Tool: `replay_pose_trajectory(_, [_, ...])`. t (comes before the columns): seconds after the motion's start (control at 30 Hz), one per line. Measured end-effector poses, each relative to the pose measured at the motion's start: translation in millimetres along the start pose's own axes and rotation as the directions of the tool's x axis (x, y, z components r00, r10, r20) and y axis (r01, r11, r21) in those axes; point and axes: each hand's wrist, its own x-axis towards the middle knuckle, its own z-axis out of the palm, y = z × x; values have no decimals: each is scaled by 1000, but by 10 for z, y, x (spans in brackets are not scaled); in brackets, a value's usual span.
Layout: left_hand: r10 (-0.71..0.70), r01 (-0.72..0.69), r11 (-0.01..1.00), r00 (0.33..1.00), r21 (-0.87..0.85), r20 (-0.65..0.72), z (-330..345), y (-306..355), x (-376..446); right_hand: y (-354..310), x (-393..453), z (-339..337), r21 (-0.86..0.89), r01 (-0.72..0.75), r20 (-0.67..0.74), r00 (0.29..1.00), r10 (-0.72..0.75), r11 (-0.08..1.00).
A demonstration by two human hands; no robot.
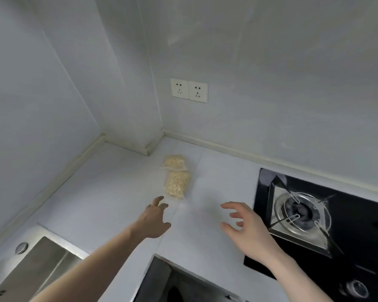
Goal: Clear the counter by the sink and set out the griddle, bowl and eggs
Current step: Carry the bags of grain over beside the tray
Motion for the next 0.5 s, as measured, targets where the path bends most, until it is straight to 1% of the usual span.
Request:
replay_pose_trajectory(0.1, [7, -11, 994, 999, 109, 43, 69, 24, 262, 33, -149, -52, -20, -29, -41, 999, 28, 999])
replay_pose_trajectory(0.23, [-57, 38, 981, 994, 192, 96, 141, 18, 378, 102, -292, -165, -44, -69, -72, 995, 66, 997])
replay_pose_trajectory(0.33, [-80, 57, 975, 992, 213, 101, 164, -30, 415, 149, -347, -197, -41, -76, -101, 992, 71, 996])
replay_pose_trajectory(0.43, [-53, 37, 976, 996, 213, 70, 160, -52, 466, 169, -339, -195, -63, -78, -102, 992, 71, 995])
replay_pose_trajectory(0.5, [-47, 26, 971, 995, 237, 86, 162, -104, 465, 167, -338, -142, -69, -102, -94, 991, 95, 992])
